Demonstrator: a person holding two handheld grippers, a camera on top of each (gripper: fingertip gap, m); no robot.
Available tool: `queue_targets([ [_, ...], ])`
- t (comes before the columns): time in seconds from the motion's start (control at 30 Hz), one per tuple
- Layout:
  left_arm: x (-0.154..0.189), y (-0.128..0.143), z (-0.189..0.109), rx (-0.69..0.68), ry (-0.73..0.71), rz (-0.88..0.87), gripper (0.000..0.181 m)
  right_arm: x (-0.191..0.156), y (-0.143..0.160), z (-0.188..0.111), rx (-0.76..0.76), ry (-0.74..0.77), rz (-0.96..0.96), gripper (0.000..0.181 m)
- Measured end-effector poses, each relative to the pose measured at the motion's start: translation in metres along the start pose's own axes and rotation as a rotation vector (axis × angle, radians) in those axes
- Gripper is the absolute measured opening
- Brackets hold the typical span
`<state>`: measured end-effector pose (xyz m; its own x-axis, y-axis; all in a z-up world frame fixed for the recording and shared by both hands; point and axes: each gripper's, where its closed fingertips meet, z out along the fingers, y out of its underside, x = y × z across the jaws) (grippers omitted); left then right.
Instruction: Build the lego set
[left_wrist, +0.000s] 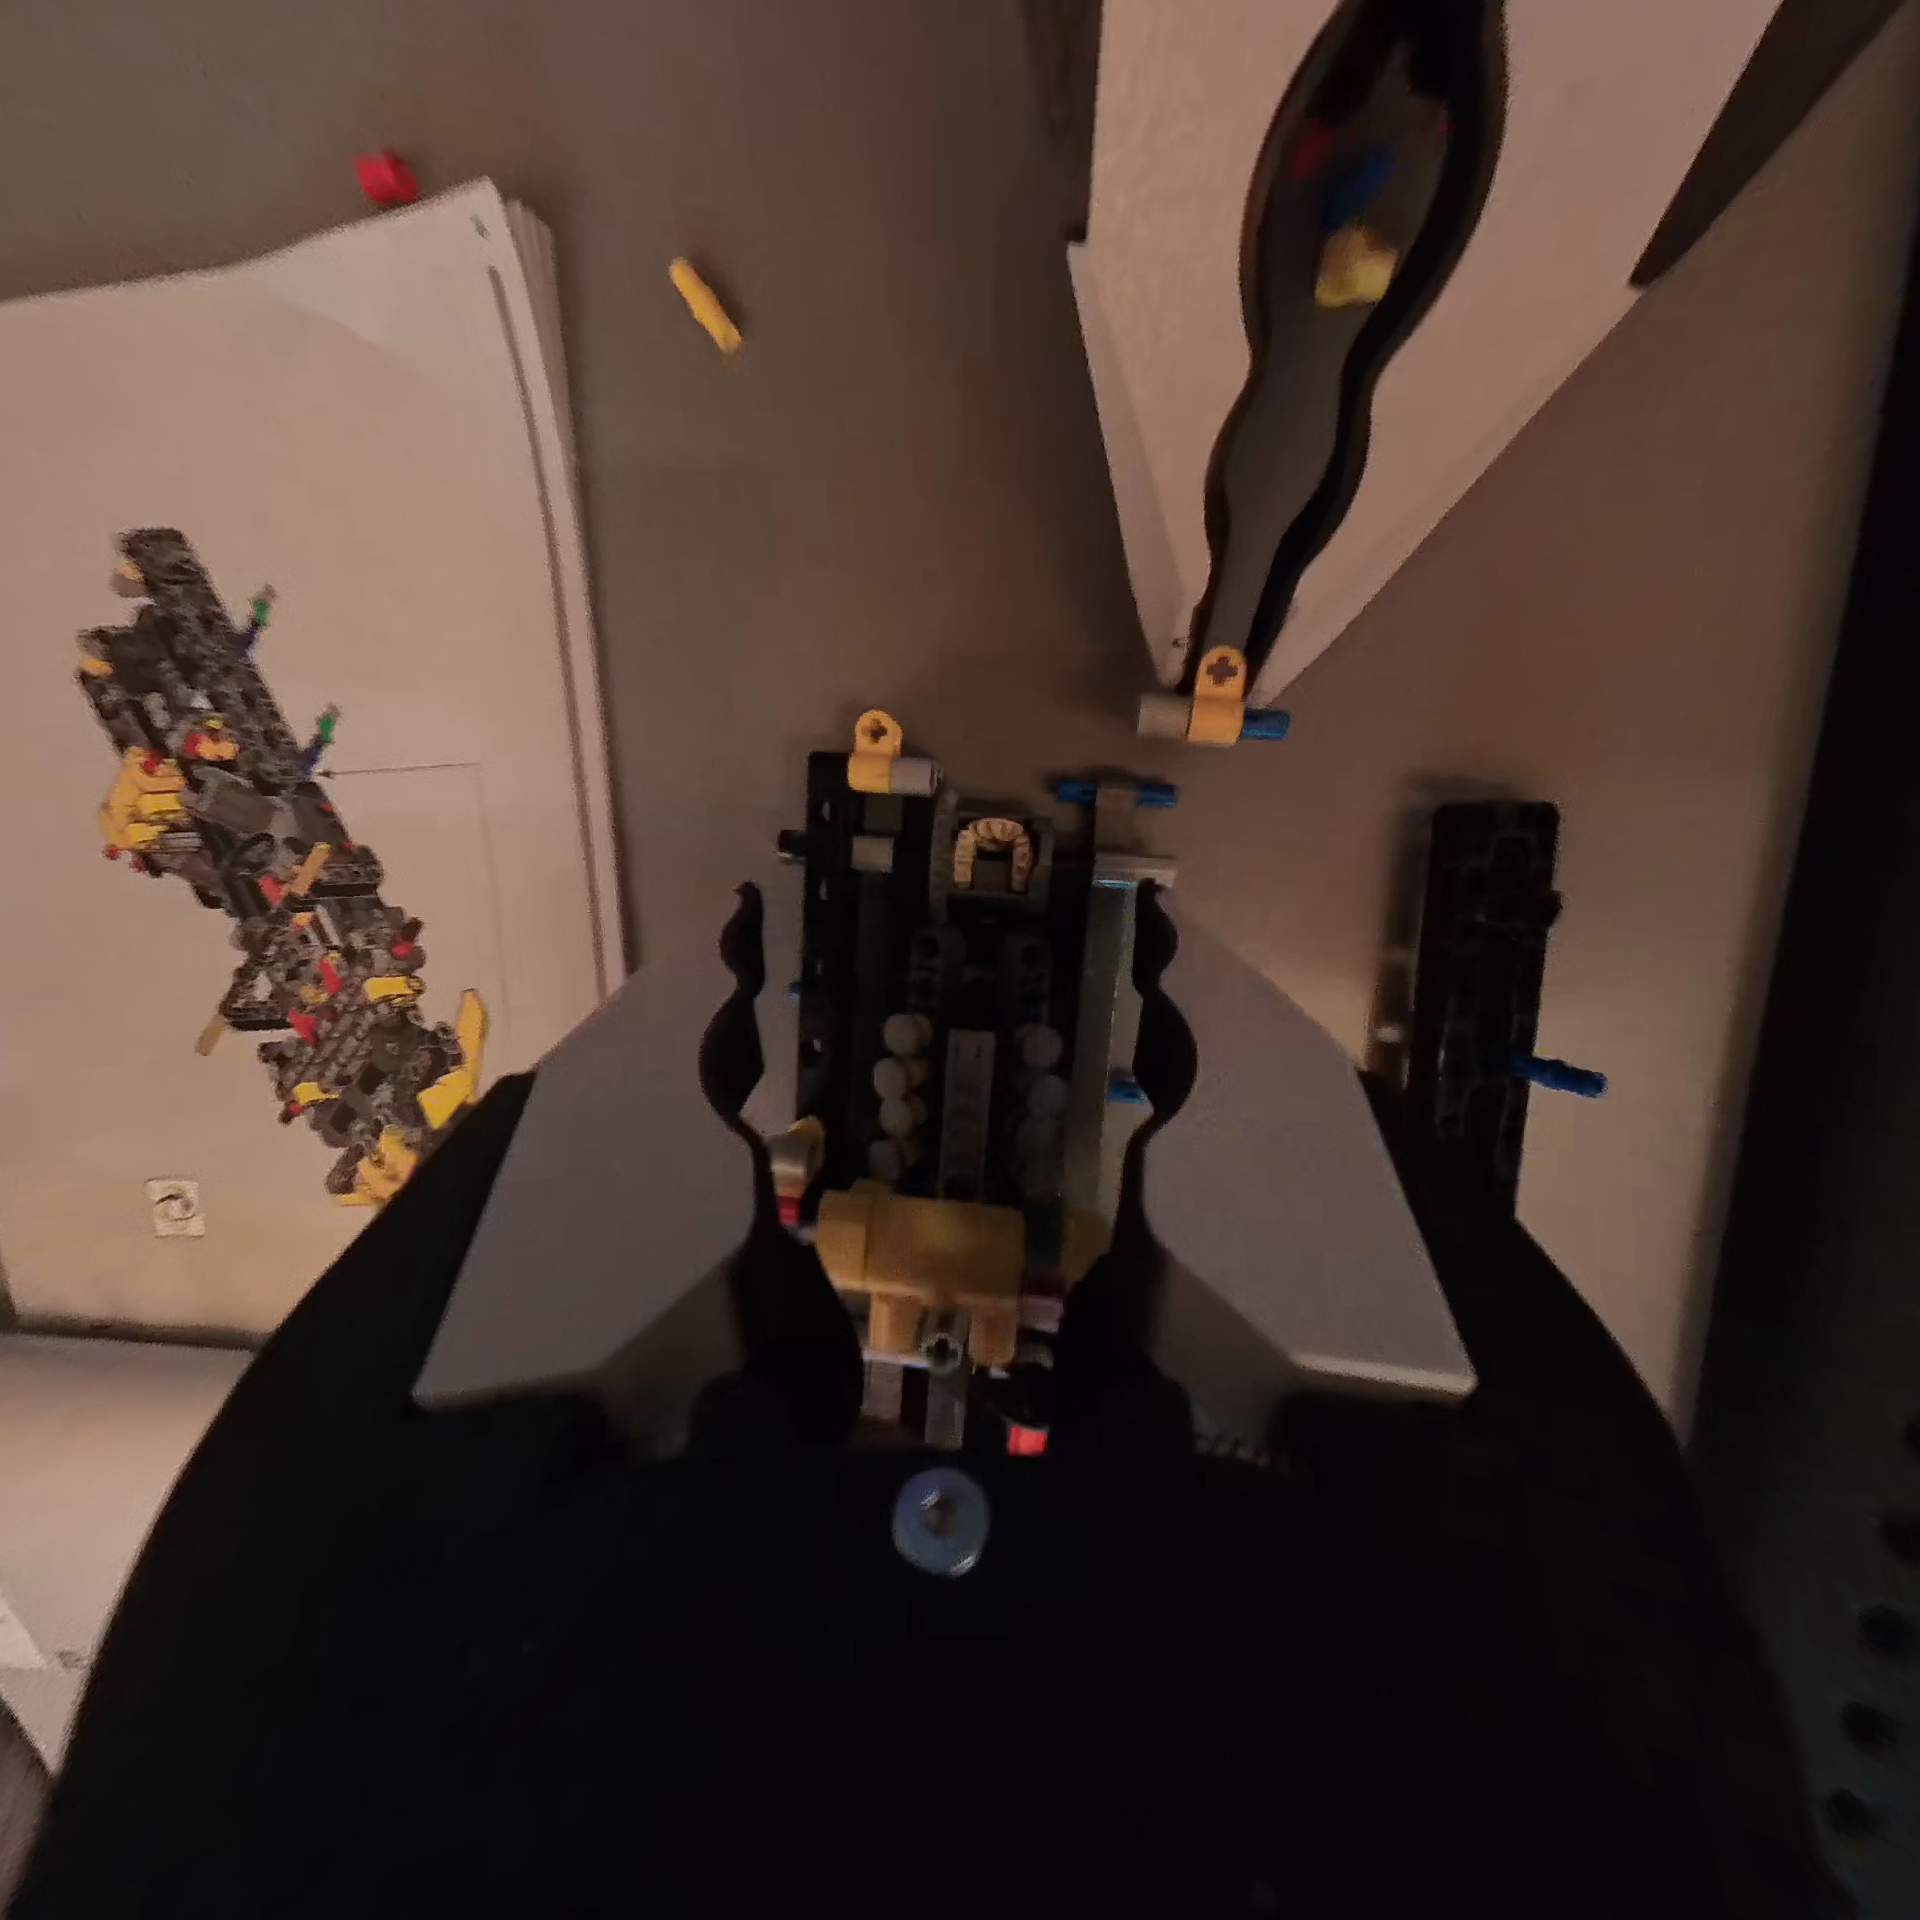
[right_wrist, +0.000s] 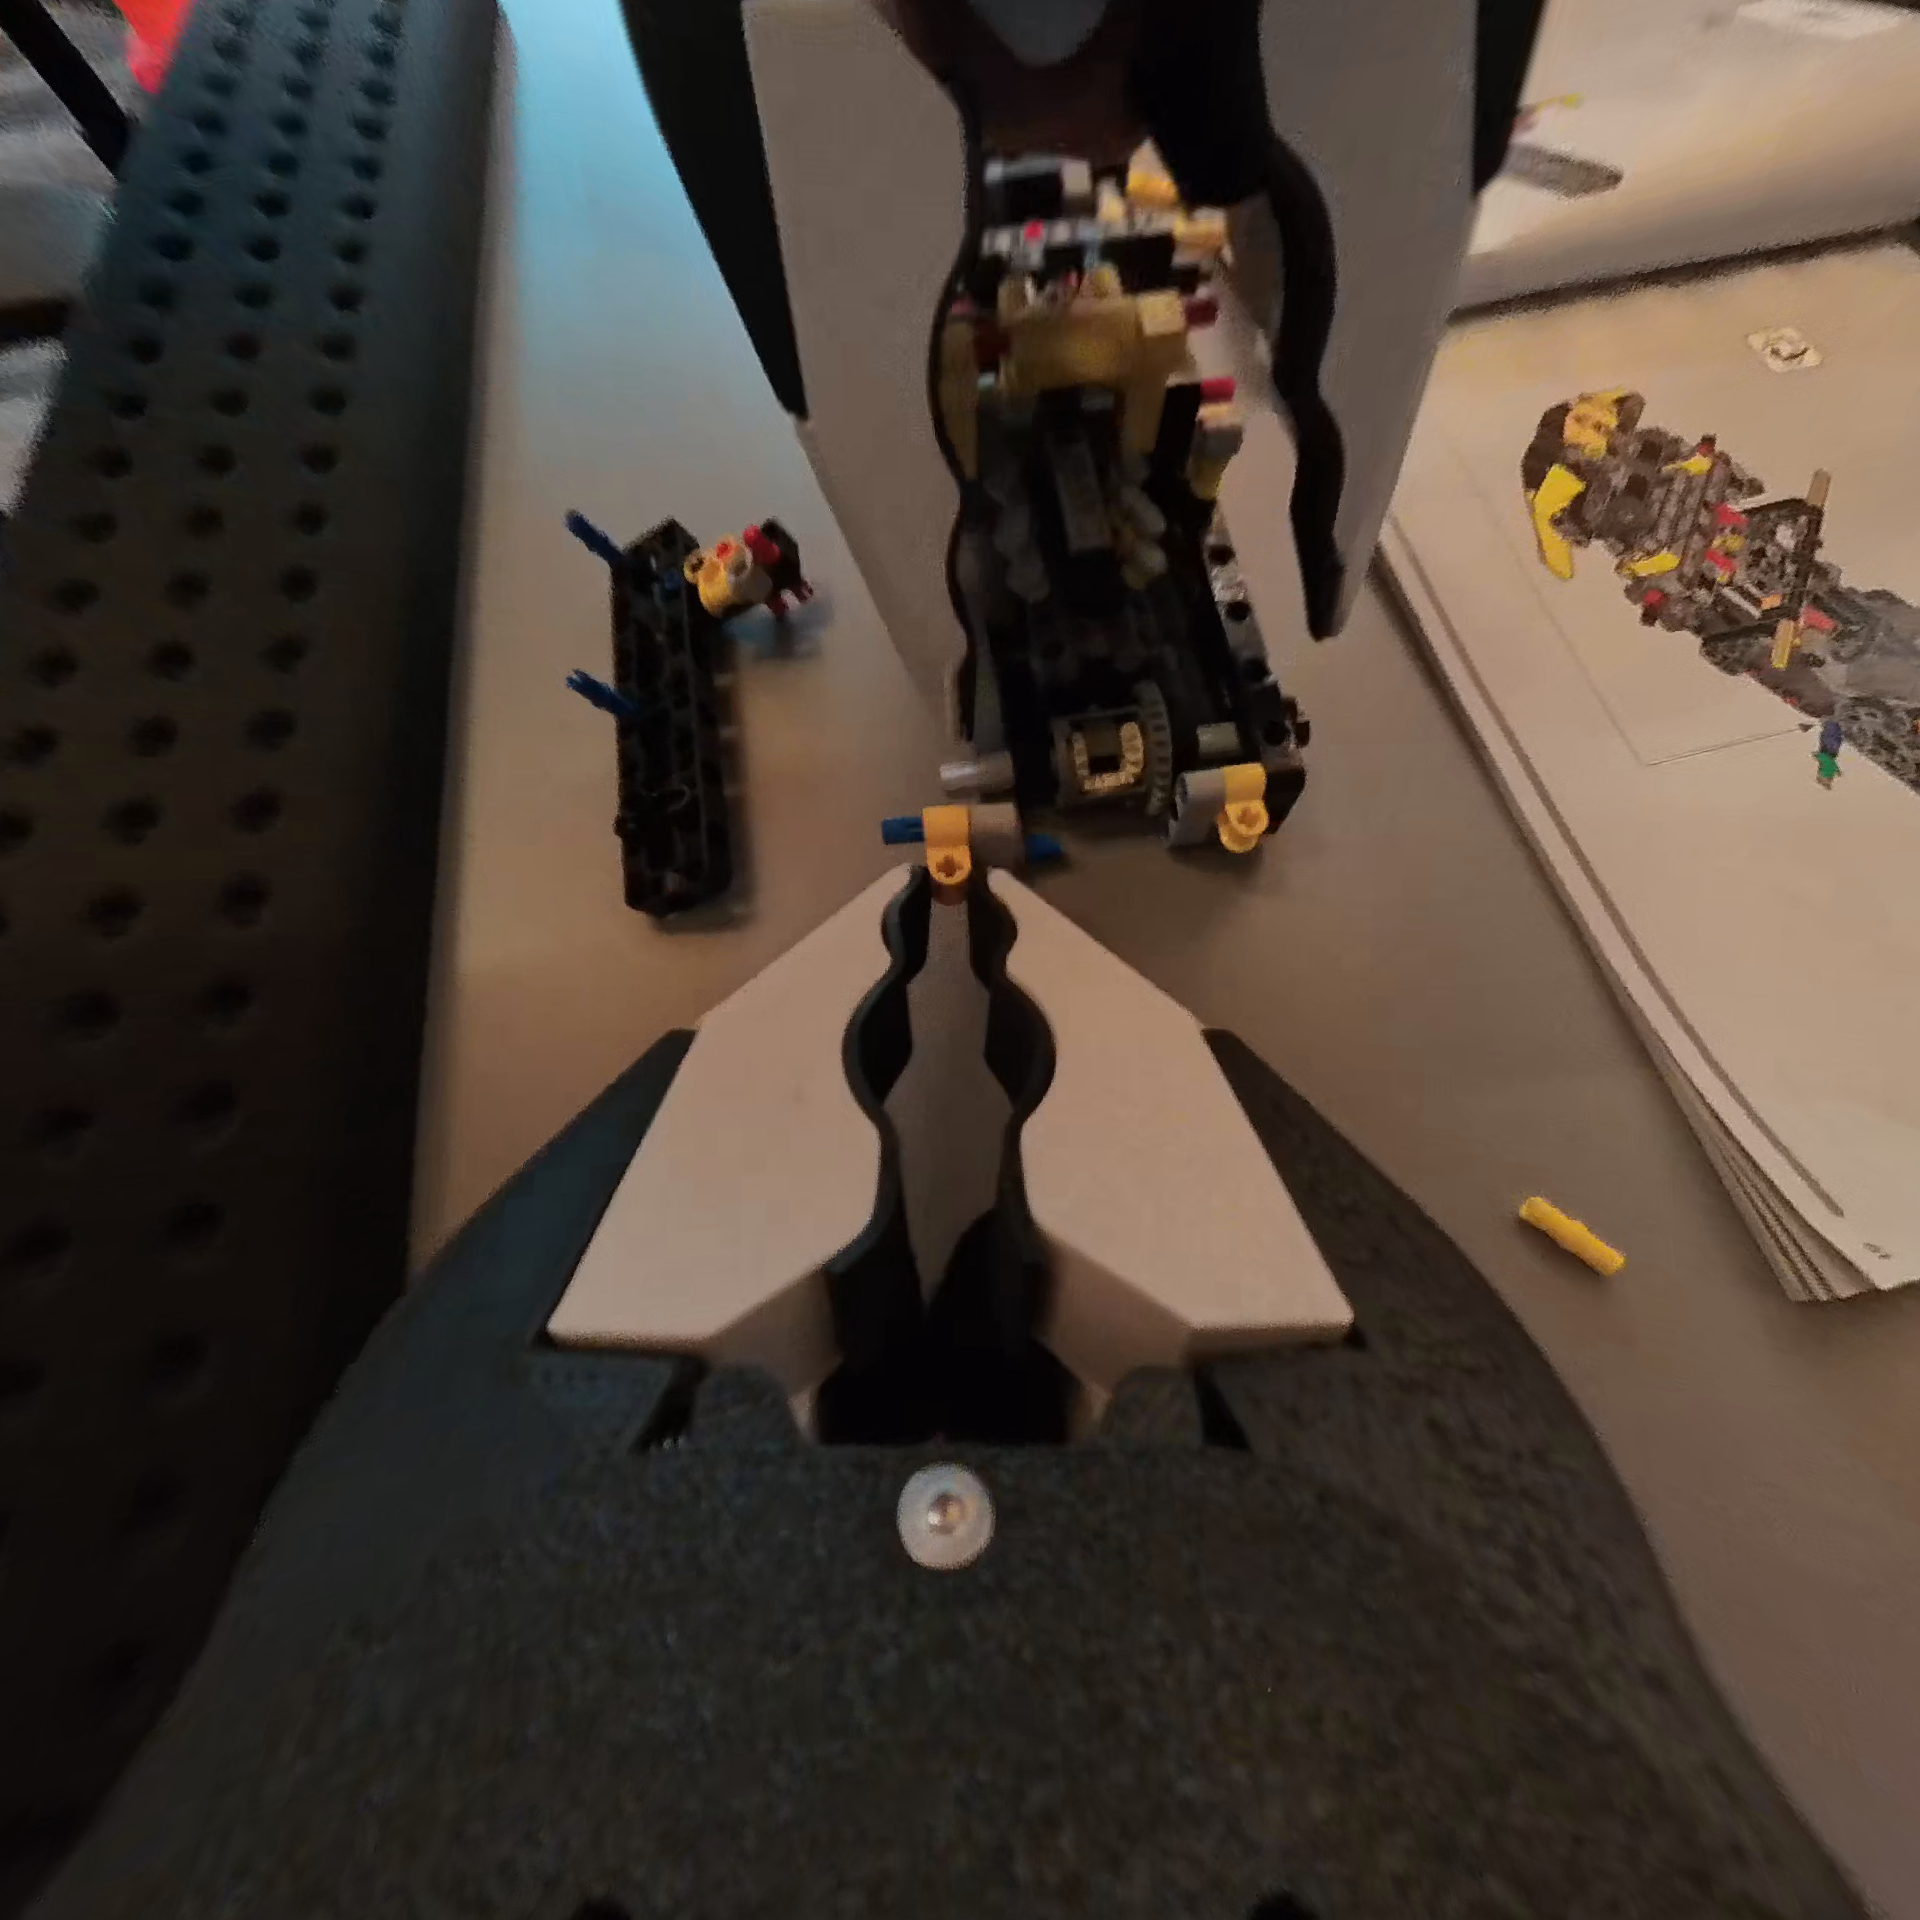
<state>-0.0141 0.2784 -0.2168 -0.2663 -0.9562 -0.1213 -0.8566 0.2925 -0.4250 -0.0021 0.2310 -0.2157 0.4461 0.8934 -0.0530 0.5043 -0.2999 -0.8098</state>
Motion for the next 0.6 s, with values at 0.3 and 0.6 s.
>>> queue_targets([
  [0.3,0.034,-0.041,-0.066,0.397,0.015,-0.031,0.070,-0.016,-0.062,-0.038,0.414,-0.277,0.247,0.006],
  [0.6,0.050,-0.048,-0.087,0.722,0.064,-0.189,0.032,-0.038,-0.089,-0.045,0.554,-0.477,0.311,0.006],
])
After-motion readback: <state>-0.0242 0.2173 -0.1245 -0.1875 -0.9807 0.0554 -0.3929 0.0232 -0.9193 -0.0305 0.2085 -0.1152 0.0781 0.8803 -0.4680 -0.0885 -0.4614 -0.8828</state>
